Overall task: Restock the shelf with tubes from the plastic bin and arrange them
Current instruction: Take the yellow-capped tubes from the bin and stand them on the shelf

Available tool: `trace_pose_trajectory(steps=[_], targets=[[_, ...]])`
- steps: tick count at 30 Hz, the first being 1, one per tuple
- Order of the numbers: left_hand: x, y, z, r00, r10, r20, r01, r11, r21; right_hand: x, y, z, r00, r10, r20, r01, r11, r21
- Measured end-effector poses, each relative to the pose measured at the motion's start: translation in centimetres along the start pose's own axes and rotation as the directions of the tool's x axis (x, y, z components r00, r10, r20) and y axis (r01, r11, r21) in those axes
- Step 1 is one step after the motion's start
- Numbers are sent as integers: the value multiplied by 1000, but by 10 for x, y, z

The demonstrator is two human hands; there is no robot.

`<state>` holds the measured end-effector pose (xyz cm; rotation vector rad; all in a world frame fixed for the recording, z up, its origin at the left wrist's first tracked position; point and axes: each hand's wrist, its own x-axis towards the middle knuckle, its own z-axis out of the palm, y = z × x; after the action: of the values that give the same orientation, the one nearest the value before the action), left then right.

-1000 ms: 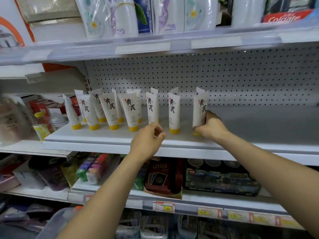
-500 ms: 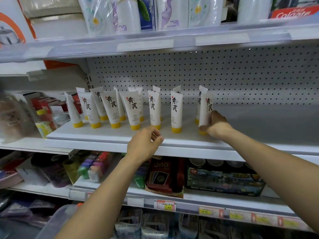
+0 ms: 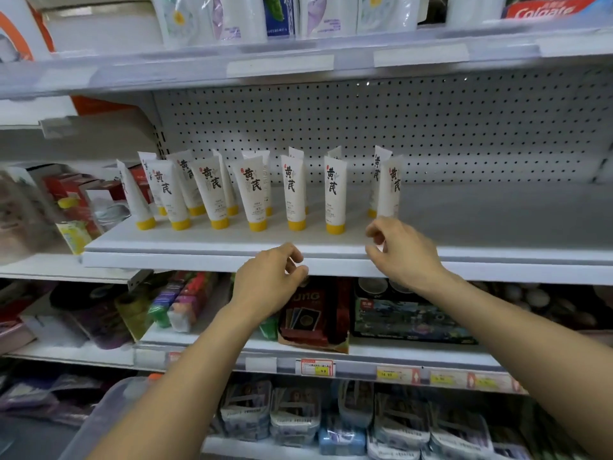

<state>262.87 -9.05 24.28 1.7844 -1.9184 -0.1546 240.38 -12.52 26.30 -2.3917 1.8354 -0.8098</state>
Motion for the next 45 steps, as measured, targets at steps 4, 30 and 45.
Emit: trace_pose_trajectory(steps=[4, 30, 45], targets=[[-22, -25, -7, 1000, 15, -9, -14, 997, 71, -13, -38, 20, 986, -131, 101, 133, 991, -15], [-257, -481, 21, 597, -478, 644, 664, 745, -62, -150, -350, 440, 281, -190, 941, 275, 955, 111], [-309, -504, 218, -190, -543, 818, 980, -152, 127, -195, -329, 612, 47, -62, 997, 336, 941, 42]])
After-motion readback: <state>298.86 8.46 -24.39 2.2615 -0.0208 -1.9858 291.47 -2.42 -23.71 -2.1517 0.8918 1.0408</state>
